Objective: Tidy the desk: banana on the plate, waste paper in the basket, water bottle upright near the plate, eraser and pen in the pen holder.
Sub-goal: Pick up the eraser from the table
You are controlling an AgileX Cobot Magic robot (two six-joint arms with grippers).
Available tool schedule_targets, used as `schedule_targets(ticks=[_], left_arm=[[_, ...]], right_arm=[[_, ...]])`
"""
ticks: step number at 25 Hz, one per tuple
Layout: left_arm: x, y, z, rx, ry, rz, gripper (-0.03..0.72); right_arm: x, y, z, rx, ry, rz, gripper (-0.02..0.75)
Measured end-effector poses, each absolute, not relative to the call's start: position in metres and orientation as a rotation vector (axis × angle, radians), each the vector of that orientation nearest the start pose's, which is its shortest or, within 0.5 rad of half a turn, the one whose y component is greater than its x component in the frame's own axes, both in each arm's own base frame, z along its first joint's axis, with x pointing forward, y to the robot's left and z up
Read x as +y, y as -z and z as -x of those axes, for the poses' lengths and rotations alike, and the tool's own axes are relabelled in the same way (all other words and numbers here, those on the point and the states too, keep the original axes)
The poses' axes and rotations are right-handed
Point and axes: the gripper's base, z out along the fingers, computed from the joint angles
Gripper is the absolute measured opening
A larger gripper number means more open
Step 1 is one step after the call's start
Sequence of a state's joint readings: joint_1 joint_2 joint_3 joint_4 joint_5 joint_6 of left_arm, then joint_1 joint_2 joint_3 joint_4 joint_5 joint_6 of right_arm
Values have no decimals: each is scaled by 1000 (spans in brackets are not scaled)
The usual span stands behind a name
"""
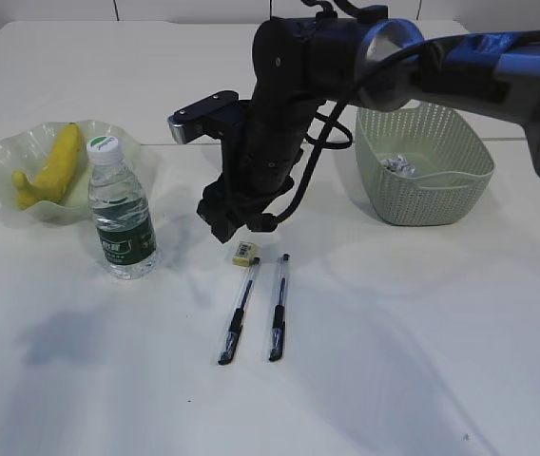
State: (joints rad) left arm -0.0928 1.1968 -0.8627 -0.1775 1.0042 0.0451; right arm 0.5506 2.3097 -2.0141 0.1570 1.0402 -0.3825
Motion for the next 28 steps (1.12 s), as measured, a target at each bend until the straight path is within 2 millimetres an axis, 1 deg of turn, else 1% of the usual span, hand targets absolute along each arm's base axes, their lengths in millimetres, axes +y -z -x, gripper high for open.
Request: schedule_targets(ticks=[2,4,13,17,22,28], left_arm=[[-24,-275,-209,2811,236,-36,527],[-21,-275,-210,2803,231,-14,527],[-22,-276,-211,2791,262,1,527],[-22,-276,-211,2791,262,-2,526],[-22,-276,-211,2790,259,-19,526],[-22,-276,-211,2789,255,-40,526]], right_arm=[[271,-187,-419,2546,-244,1211,457],[271,-184,-420,2544,-231,1221,457],[272,-158,-424,2566,-201,1273,456],[271,-157,-426,2520,-157,1333,456],[271,-157,-427,2478,-142,1385,456],[271,-157,-427,2404,-116,1500,456]])
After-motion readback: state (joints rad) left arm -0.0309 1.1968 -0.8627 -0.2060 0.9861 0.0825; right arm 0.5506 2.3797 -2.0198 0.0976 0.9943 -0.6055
